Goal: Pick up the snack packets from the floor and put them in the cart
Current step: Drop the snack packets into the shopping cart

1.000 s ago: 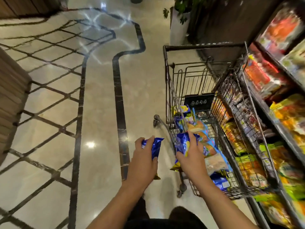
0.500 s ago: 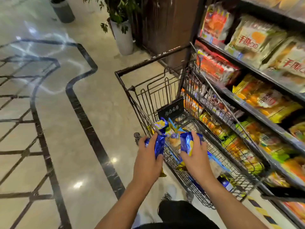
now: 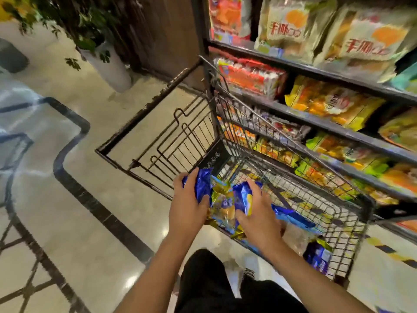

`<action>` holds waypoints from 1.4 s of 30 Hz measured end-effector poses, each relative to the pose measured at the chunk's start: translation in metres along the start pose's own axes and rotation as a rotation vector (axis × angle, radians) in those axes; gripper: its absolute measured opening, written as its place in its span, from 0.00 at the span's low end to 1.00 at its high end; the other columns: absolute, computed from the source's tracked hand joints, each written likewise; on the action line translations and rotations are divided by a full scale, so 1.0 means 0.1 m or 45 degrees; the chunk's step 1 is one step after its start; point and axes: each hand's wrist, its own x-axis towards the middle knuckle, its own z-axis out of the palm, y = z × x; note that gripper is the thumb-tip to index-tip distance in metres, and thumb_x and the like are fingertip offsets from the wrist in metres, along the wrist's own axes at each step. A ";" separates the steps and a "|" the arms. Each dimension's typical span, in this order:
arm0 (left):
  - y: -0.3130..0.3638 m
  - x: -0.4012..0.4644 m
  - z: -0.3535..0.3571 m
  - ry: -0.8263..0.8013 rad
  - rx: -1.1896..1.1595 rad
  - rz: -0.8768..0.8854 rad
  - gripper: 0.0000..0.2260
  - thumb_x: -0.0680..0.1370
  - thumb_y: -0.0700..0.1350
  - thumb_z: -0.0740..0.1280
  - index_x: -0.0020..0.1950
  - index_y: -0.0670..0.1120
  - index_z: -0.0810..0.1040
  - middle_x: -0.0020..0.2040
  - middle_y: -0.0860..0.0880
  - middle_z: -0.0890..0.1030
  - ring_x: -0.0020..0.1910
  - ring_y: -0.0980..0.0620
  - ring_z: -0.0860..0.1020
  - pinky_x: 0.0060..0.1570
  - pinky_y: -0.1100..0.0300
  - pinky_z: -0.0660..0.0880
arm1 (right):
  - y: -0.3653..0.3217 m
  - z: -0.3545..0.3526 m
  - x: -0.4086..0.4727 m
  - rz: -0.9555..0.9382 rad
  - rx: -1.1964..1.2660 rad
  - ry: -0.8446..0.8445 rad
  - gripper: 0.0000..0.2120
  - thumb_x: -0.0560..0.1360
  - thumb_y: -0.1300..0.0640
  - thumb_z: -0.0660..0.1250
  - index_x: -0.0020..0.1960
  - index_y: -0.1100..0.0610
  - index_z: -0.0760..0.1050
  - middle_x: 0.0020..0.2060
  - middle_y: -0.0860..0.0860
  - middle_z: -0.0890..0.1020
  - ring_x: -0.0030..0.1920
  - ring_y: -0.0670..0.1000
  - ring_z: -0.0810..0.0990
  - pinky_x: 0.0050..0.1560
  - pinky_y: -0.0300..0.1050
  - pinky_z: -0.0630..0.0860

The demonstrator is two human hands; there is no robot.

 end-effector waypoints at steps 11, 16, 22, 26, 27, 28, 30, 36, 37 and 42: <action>-0.48 1.16 0.40 -0.475 0.052 0.139 0.33 0.74 0.43 0.72 0.76 0.50 0.63 0.71 0.49 0.63 0.64 0.46 0.73 0.63 0.47 0.74 | -0.20 0.46 0.62 0.369 0.159 0.254 0.39 0.73 0.54 0.70 0.76 0.39 0.53 0.68 0.53 0.65 0.58 0.54 0.73 0.62 0.54 0.72; -0.64 1.36 0.73 -0.666 0.152 0.249 0.32 0.75 0.42 0.72 0.76 0.50 0.62 0.71 0.48 0.62 0.64 0.46 0.74 0.58 0.51 0.76 | -0.12 0.75 0.80 0.565 0.143 0.310 0.39 0.73 0.53 0.69 0.76 0.37 0.51 0.69 0.52 0.64 0.66 0.57 0.70 0.64 0.56 0.72; -0.84 1.24 1.08 -0.859 0.322 0.254 0.33 0.74 0.44 0.73 0.75 0.51 0.62 0.73 0.47 0.60 0.69 0.41 0.68 0.65 0.46 0.72 | 0.16 1.02 0.73 0.784 0.147 0.382 0.39 0.71 0.50 0.69 0.77 0.44 0.54 0.68 0.59 0.66 0.68 0.62 0.68 0.65 0.54 0.72; -0.94 1.16 1.21 -0.912 0.420 0.205 0.34 0.74 0.48 0.72 0.75 0.52 0.59 0.74 0.47 0.57 0.71 0.42 0.62 0.62 0.45 0.74 | 0.30 1.22 0.75 0.849 0.048 0.355 0.39 0.72 0.47 0.69 0.77 0.46 0.53 0.71 0.61 0.62 0.71 0.63 0.65 0.65 0.60 0.73; -0.96 1.15 1.24 -0.925 0.430 0.197 0.35 0.73 0.48 0.73 0.75 0.52 0.59 0.74 0.47 0.56 0.72 0.42 0.61 0.62 0.44 0.74 | 0.33 1.25 0.77 0.860 0.033 0.347 0.40 0.72 0.47 0.70 0.76 0.44 0.52 0.71 0.60 0.61 0.71 0.64 0.66 0.64 0.62 0.73; -0.98 1.14 1.27 -0.933 0.441 0.193 0.36 0.73 0.48 0.73 0.76 0.51 0.58 0.74 0.47 0.55 0.72 0.41 0.60 0.61 0.43 0.75 | 0.35 1.28 0.80 0.880 0.016 0.347 0.41 0.71 0.46 0.71 0.76 0.43 0.51 0.71 0.60 0.61 0.71 0.64 0.66 0.64 0.62 0.73; -1.01 1.15 1.34 -0.943 0.457 0.207 0.37 0.73 0.47 0.73 0.76 0.50 0.56 0.72 0.45 0.55 0.71 0.41 0.60 0.61 0.44 0.75 | 0.40 1.33 0.85 0.905 -0.001 0.362 0.42 0.71 0.46 0.72 0.76 0.43 0.50 0.71 0.60 0.62 0.72 0.63 0.64 0.67 0.60 0.70; -1.03 1.14 1.39 -1.038 0.443 0.209 0.42 0.74 0.49 0.73 0.80 0.51 0.51 0.75 0.43 0.54 0.72 0.41 0.60 0.65 0.47 0.71 | 0.51 1.43 0.82 0.914 -0.099 0.305 0.43 0.73 0.44 0.71 0.78 0.44 0.49 0.72 0.63 0.60 0.73 0.64 0.61 0.69 0.58 0.68; -1.02 1.13 1.38 -1.056 0.444 0.214 0.43 0.74 0.50 0.73 0.80 0.52 0.50 0.75 0.44 0.54 0.71 0.40 0.60 0.64 0.46 0.71 | 0.52 1.44 0.81 0.912 -0.116 0.294 0.44 0.72 0.43 0.72 0.78 0.44 0.49 0.73 0.64 0.58 0.74 0.65 0.60 0.70 0.59 0.67; -1.00 1.20 1.20 -1.072 0.514 0.182 0.44 0.74 0.54 0.72 0.81 0.55 0.46 0.77 0.44 0.52 0.73 0.39 0.59 0.68 0.45 0.67 | 0.50 1.37 0.77 0.941 -0.047 0.299 0.41 0.73 0.44 0.69 0.79 0.43 0.50 0.72 0.62 0.59 0.71 0.66 0.63 0.68 0.62 0.67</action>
